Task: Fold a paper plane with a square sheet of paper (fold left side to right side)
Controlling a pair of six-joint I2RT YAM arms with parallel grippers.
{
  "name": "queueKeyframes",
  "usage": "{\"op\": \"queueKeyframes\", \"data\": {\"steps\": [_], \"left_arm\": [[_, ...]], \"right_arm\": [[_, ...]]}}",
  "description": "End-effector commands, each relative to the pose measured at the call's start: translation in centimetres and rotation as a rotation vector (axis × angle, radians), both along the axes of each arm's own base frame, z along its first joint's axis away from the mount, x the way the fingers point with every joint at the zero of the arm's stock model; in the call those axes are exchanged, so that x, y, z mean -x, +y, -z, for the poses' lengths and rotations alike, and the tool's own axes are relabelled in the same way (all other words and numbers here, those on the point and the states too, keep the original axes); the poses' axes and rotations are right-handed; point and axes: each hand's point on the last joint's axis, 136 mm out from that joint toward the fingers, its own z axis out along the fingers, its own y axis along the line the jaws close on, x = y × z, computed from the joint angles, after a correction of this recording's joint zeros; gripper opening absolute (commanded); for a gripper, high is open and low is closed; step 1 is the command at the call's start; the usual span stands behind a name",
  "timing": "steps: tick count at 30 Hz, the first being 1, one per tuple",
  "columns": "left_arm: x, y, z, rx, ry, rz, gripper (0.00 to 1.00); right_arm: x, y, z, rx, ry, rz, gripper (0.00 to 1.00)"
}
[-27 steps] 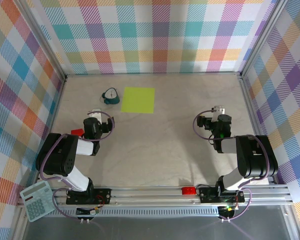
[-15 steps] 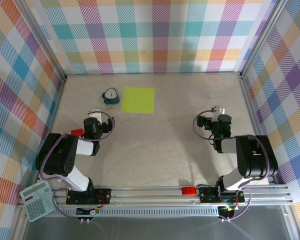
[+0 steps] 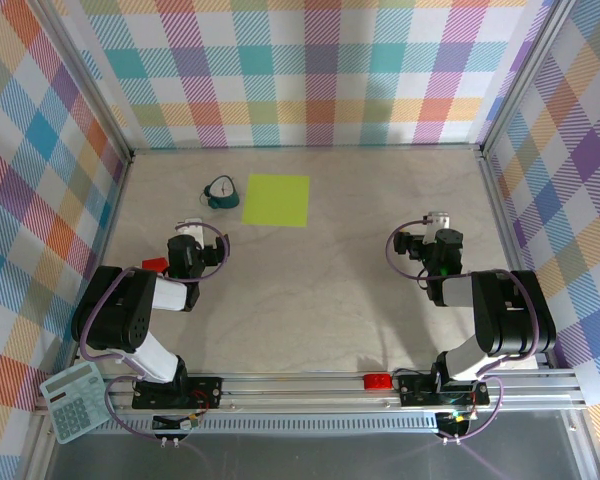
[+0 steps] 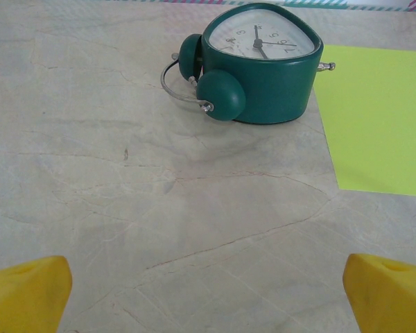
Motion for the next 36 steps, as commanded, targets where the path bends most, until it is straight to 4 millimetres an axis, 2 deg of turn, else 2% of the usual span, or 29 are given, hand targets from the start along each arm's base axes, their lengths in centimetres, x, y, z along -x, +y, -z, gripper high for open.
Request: {"op": "queueKeyframes", "data": {"steps": [1,16,20,23,26,29,33,36], "left_arm": [[-0.6,0.2,-1.1,0.002,-0.027,0.002,1.00],[-0.5,0.3,-1.0,0.002,-0.025,-0.001,1.00],[-0.5,-0.1,-1.4,0.005,-0.037,0.027,1.00],[0.0,-0.7,-3.1,-0.012,-0.057,0.048,1.00],[0.4,-1.2,-5.9,-0.049,-0.056,0.046,1.00],[-0.1,-1.2,-9.4,0.128,-0.042,-0.051,1.00],[-1.8,-5.5,-11.6,0.348,0.057,0.094,1.00],[-3.3,-9.6,-11.6,0.378,0.130,0.215,1.00]], "right_arm": [[-0.6,0.0,-1.1,0.006,-0.038,-0.015,0.99],[-0.6,0.1,-1.1,0.006,-0.038,-0.017,0.99],[-0.8,0.0,-2.2,0.004,-0.010,-0.008,0.99],[0.1,-0.4,-3.4,-0.024,0.051,0.029,0.99],[1.7,-0.2,-5.5,-0.117,0.059,0.058,0.99],[3.7,0.8,-7.5,-0.261,0.115,0.061,0.99],[6.5,3.5,-9.3,-0.477,0.259,0.020,0.99],[8.5,6.0,-9.9,-0.587,0.371,-0.050,0.99]]}}
